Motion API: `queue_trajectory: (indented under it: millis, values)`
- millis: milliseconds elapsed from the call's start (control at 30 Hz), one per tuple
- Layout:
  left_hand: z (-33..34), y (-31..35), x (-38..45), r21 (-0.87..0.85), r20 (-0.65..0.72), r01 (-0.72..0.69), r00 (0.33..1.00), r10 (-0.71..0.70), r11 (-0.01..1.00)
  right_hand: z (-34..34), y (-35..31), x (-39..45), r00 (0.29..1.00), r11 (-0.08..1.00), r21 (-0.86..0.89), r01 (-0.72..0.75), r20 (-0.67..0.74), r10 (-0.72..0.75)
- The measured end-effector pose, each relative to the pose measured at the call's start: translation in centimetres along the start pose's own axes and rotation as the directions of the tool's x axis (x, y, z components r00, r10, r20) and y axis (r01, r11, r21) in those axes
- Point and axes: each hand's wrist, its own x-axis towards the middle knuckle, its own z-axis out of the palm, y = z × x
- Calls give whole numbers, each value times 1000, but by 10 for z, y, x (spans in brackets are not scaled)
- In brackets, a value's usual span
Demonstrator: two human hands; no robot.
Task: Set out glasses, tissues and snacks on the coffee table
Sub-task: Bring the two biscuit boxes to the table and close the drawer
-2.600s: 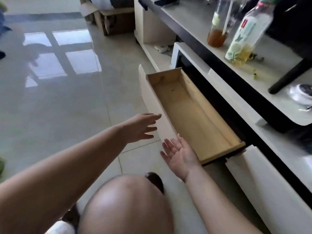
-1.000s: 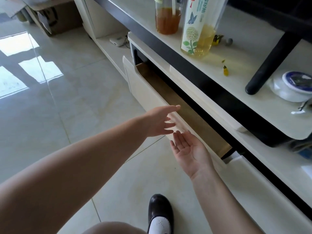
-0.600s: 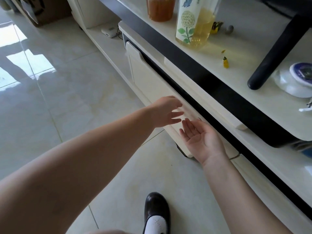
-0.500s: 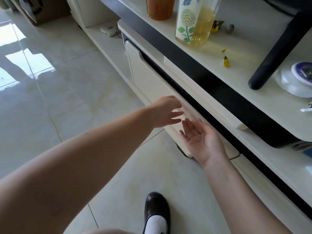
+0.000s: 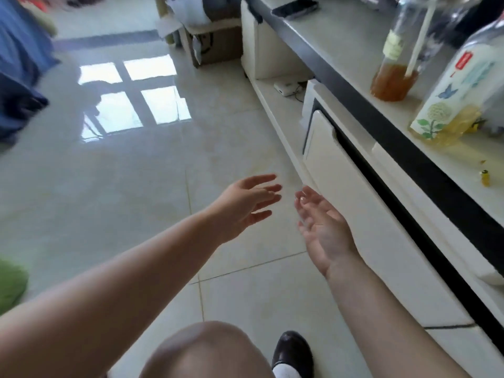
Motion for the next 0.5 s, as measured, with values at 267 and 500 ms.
queue_trajectory:
  millis: [267,500]
  values:
    - [-163,7,-214,-100,-465,-317,853,237,943,184,58,-87,872,961,-252,109,489,29]
    - [-274,12,-371,-33,-744,-509,587,319,860,336,108,-172,619,903,-369,222,768,162]
